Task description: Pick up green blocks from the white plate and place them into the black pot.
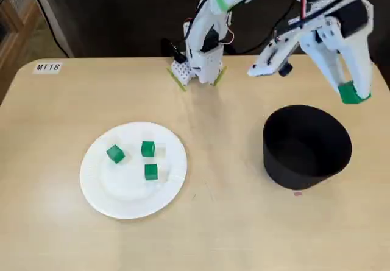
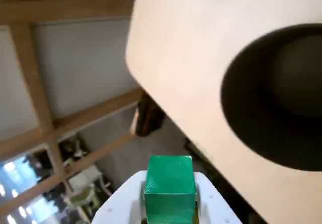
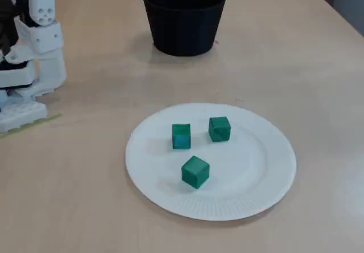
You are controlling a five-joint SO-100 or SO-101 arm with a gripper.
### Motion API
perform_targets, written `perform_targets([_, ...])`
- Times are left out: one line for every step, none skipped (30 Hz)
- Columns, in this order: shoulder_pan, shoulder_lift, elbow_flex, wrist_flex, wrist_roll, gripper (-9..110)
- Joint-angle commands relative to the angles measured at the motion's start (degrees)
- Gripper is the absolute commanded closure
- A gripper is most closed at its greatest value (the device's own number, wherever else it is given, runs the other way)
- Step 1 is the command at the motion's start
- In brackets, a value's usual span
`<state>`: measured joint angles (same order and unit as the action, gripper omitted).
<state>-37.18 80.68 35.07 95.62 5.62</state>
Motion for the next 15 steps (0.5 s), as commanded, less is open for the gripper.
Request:
perform_targets([-2.64,4.66,9.14,-0.18,0.44,104])
perform_targets([-2.9,4.75,11.16,-0.26,0.18,104])
perform_targets([-2.99,4.75,12.83,-0.26,-0.09,104])
perform_targets([-3.08,4.75,14.24,-0.35,-0.26,104])
perform_targets([-3.08,4.66,15.38,-0.35,-0.53,104])
perform_targets([-2.9,4.48,16.17,-0.44,-0.7,104])
perform_targets([-2.72,4.22,16.7,-0.44,-0.97,104])
perform_targets([-2.64,3.87,16.88,-0.44,-1.23,104])
perform_targets([-2.55,3.69,16.88,-0.53,-1.41,104])
perform_targets([-2.29,3.52,16.88,-0.7,-1.49,104])
perform_targets([-2.11,3.34,16.88,-1.14,-1.49,104])
perform_targets([-1.76,3.25,16.88,-1.41,-1.14,104])
perform_targets([-1.49,3.08,16.88,-2.02,-1.14,103])
perform_targets([-1.32,3.08,16.88,-2.46,-1.93,97])
perform_targets([-1.32,3.25,16.88,-3.08,-3.08,91])
